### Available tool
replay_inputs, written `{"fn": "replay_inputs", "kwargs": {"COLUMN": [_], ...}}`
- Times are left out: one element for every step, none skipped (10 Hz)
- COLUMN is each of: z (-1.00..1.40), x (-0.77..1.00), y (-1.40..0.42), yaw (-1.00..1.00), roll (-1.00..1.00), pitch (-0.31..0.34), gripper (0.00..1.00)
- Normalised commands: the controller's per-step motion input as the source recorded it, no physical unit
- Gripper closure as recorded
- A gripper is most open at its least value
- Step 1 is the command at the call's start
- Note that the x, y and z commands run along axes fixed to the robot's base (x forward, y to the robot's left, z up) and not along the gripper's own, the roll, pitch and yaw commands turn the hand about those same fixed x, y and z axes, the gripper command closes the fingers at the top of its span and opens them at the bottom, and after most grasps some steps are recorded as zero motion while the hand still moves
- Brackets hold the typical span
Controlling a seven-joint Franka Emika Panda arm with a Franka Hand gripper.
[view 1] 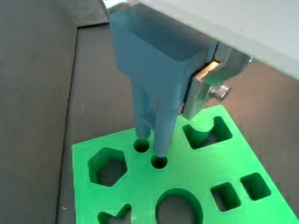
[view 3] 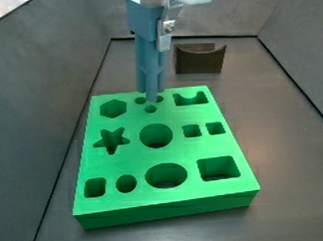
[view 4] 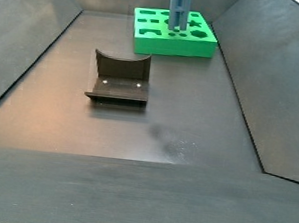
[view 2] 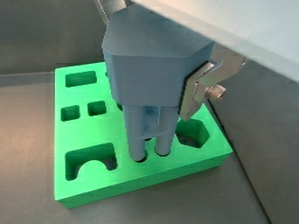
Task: Pick up the 3 prong object. Move up. Move to above the board. Insert the 3 prong object.
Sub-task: Insert the 3 prong object.
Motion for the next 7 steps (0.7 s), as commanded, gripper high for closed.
{"fn": "replay_inputs", "kwargs": {"z": [-0.17, -0.19, -0.18, -0.15, -0.17, -0.17, -0.26], "x": [0.0, 0.0, 0.0, 0.0, 0.0, 0.0, 0.0], "y": [-0.01, -0.06, -0.09, -0.06, -0.01, 0.0, 0.0], "yaw": [0.0, 0.0, 0.01, 0.01, 0.07, 0.08, 0.13], "roll": [0.0, 0.0, 0.0, 0.0, 0.0, 0.0, 0.0], "pitch": [-0.044, -0.066, -0.077, -0.067, -0.059, -0.039, -0.041], "gripper": [1.0, 1.0, 1.0, 1.0, 1.0, 1.0, 1.0]}}
